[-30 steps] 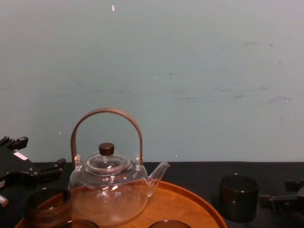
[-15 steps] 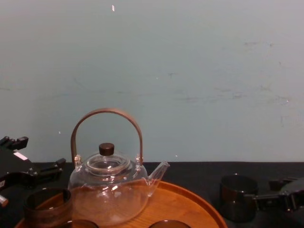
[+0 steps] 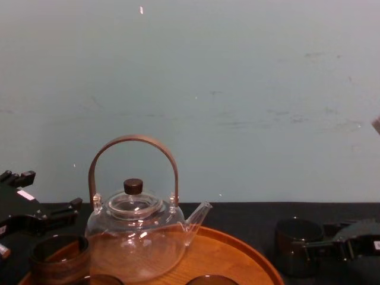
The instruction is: Pick up the glass from the table and place it on the tray.
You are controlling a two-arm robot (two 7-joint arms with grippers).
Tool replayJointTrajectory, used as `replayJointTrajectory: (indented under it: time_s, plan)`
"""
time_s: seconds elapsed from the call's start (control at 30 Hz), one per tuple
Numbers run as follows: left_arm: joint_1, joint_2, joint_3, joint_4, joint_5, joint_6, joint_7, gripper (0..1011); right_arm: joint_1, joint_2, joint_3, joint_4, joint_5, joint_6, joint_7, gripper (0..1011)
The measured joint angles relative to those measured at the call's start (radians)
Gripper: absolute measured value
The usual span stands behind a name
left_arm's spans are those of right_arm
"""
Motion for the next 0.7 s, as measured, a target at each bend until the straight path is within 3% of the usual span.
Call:
replayJointTrajectory:
  time_s: [0.7]
  plan:
    - [0.000,0.000,0.000,0.000,0.000,0.000,0.000,1002,0.054,-0.052,-0.008,0.087,-0.045,-0.006,0.015,1002]
